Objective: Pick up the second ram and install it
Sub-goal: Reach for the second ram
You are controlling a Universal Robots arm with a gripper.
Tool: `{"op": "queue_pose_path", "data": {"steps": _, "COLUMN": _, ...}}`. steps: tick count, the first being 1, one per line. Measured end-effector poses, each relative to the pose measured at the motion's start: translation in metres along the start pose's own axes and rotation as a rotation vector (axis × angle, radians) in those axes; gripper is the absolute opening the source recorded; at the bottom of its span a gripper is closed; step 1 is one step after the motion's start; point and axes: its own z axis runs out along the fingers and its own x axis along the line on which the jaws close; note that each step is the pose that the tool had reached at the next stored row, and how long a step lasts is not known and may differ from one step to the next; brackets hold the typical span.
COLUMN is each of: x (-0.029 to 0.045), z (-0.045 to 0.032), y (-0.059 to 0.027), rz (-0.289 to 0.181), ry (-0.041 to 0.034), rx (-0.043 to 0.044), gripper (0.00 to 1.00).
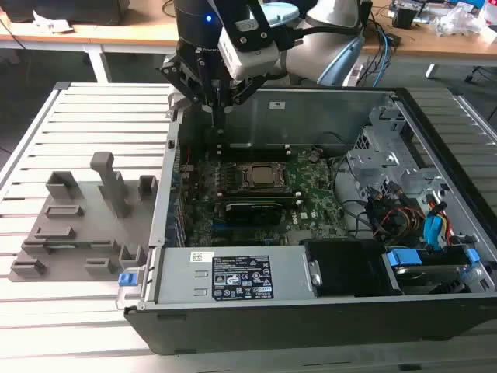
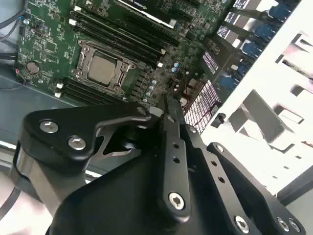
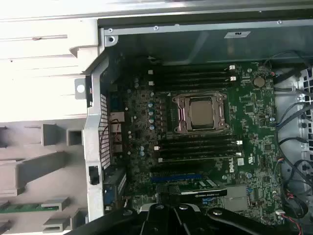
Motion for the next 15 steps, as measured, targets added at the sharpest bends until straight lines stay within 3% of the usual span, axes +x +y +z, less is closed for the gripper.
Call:
{"op": "queue_pose_path", "data": {"steps": 1, "x": 0.001, "z": -0.0001, "y": -0.0001, "rz": 0.0, "ry": 0.0001, "rx": 0.0001, "gripper": 0.11}}
{"op": "queue_pose_path", "data": {"steps": 5, "x": 0.0258, "z": -0.0007, "y": -0.0019, "rz": 0.0, "ry": -0.0005, "rx": -0.0001, "gripper": 0.11}}
{"op": "queue_pose_path", "data": {"steps": 9, "x": 0.0423, "z": -0.0008, "y": -0.0029, "rz": 0.0, "ry": -0.0005, "rx": 0.0, "gripper": 0.11}}
{"op": "queue_pose_path", "data": {"steps": 15, "x": 0.0577, "z": -0.0004, "y": -0.0017, "rz": 0.0, "ry": -0.0004, "rx": 0.0, "gripper": 0.11}}
